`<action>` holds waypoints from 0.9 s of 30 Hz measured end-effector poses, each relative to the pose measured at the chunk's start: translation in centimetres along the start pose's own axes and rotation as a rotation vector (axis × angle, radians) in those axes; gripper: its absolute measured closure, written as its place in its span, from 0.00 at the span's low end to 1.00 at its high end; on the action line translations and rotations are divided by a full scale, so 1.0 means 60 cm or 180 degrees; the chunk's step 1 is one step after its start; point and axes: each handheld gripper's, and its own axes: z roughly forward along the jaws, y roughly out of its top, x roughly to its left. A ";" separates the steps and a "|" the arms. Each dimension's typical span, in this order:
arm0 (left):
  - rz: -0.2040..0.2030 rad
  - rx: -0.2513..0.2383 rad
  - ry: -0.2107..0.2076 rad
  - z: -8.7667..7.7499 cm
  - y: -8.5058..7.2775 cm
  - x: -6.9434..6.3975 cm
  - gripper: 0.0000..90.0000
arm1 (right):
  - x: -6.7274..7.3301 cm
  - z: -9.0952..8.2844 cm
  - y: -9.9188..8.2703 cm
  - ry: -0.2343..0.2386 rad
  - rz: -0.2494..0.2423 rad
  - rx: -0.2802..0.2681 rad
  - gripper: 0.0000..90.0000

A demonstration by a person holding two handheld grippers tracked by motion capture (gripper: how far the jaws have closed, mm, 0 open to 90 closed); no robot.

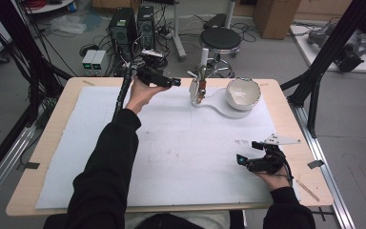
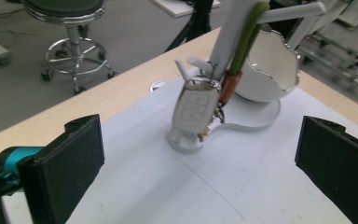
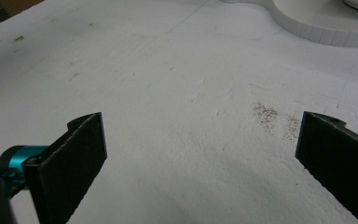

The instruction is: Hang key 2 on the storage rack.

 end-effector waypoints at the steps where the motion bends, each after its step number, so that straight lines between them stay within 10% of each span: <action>1: -0.0004 -0.0011 0.0003 -0.005 -0.005 0.000 0.02 | 0.000 0.000 0.000 -0.0002 -0.0008 0.0004 0.01; 27: 0.0013 0.0287 0.0087 -0.090 -0.121 0.038 0.02 | 0.000 0.004 0.000 -0.0040 -0.0009 0.0052 0.01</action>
